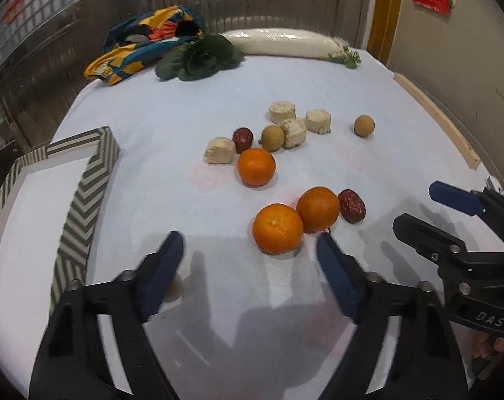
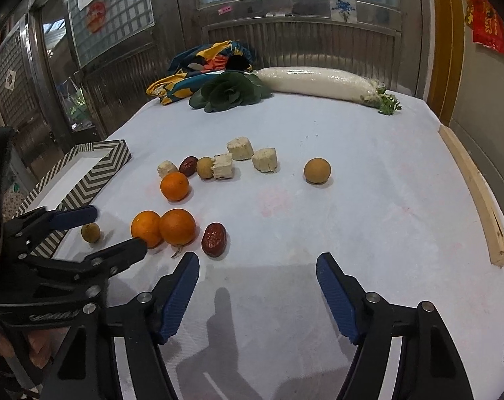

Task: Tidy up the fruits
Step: 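Grasp an orange with the left gripper while the right gripper grasps another orange, then carry both oranges to the striped tray and open both grippers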

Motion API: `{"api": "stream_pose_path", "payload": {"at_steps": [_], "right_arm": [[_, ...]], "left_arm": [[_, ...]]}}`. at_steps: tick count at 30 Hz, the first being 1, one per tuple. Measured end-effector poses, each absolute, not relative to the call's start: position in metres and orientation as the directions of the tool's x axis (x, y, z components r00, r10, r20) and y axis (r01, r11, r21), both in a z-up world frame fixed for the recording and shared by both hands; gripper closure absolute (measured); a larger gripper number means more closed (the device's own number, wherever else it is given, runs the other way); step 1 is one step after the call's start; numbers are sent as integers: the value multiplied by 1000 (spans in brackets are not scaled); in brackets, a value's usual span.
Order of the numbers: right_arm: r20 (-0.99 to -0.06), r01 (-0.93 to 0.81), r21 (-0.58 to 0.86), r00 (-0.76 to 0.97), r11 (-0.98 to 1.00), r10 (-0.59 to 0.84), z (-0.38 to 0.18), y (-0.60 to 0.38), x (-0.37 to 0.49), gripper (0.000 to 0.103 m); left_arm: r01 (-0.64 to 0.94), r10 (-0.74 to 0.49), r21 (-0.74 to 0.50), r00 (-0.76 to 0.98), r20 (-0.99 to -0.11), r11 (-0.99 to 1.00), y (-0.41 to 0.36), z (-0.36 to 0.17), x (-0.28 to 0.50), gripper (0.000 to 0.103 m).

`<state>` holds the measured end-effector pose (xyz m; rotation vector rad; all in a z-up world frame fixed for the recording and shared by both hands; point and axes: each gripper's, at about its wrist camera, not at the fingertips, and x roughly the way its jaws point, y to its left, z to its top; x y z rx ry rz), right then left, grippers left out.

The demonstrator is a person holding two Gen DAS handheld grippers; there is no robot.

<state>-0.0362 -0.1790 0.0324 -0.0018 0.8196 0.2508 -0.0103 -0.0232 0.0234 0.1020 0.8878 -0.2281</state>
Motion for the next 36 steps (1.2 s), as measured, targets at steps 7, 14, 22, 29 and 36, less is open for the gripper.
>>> {"api": "stream_pose_path", "payload": {"at_steps": [7, 14, 22, 29, 36], "right_arm": [[-724, -244, 106, 645, 964, 243, 31, -178, -34, 34], [-723, -338, 127, 613, 933, 321, 34, -162, -23, 46], [-753, -446, 88, 556, 891, 352, 31, -125, -2, 49], [-804, -527, 42, 486, 849, 342, 20, -100, 16, 71], [-792, -527, 52, 496, 848, 356, 26, -102, 8, 72]], "left_arm": [[291, -197, -29, 568, -799, 956, -29, 15, 0, 56], [282, -212, -56, 558, -802, 958, -20, 15, 0, 71], [199, -167, -60, 583, -795, 978, 3, 22, -6, 72], [176, -162, -71, 580, -798, 982, 11, 23, -12, 72], [152, -148, -70, 593, -791, 986, 18, 32, -17, 72]]}}
